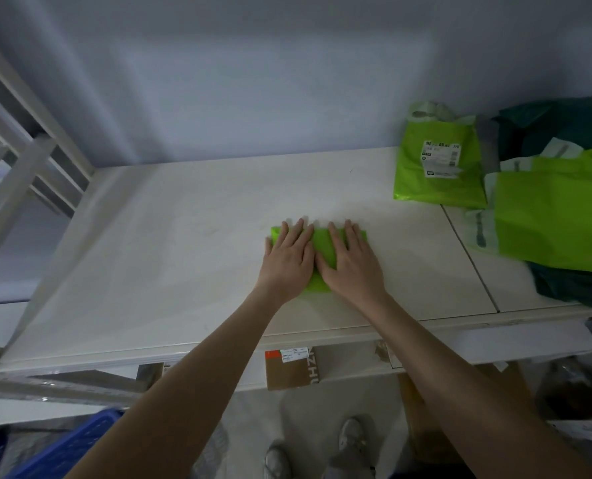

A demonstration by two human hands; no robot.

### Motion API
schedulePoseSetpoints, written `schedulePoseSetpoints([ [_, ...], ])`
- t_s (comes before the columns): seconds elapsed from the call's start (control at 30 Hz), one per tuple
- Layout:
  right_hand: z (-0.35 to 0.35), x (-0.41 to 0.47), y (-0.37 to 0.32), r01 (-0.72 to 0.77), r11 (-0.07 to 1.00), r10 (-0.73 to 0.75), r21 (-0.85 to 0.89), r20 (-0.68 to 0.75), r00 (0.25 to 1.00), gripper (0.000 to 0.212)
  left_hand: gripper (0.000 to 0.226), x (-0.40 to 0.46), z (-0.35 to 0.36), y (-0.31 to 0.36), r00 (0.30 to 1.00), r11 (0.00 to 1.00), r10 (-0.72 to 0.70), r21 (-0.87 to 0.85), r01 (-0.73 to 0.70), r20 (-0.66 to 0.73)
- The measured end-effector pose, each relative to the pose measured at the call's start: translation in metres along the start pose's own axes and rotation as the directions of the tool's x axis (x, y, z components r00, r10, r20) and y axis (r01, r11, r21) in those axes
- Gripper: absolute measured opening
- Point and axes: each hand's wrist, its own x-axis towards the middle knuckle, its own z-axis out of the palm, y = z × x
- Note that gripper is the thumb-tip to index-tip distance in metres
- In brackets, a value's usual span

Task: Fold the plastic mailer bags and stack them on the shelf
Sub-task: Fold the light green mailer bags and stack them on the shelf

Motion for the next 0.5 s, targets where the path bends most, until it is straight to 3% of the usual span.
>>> schedulePoseSetpoints([
  [0.17,-0.002,0.002,-0.002,-0.003,0.996,-0.003,0.093,0.056,0.998,0.069,0.048,0.000,-0.003,0.003,0.999,0.999,-0.038,-0.029,0.039,0.024],
  [0.27,-0.013,0.000,-0.002,-0.014,0.986,-0.006,0.165,0.118,0.993,0.068,0.051,0.001,-0.006,0.005,0.996,0.994,-0.067,-0.087,0.071,0.050],
  [0.4,-0.025,-0.001,0.003,-0.076,0.917,0.000,0.392,0.191,0.982,0.075,0.063,0.002,-0.017,0.003,0.989,0.958,-0.107,-0.257,0.129,0.097],
  [0.5,-0.034,-0.005,0.011,-0.056,0.898,-0.011,0.437,0.148,0.989,0.079,0.069,-0.002,-0.025,-0.003,0.989,0.930,-0.147,-0.338,0.143,0.014],
])
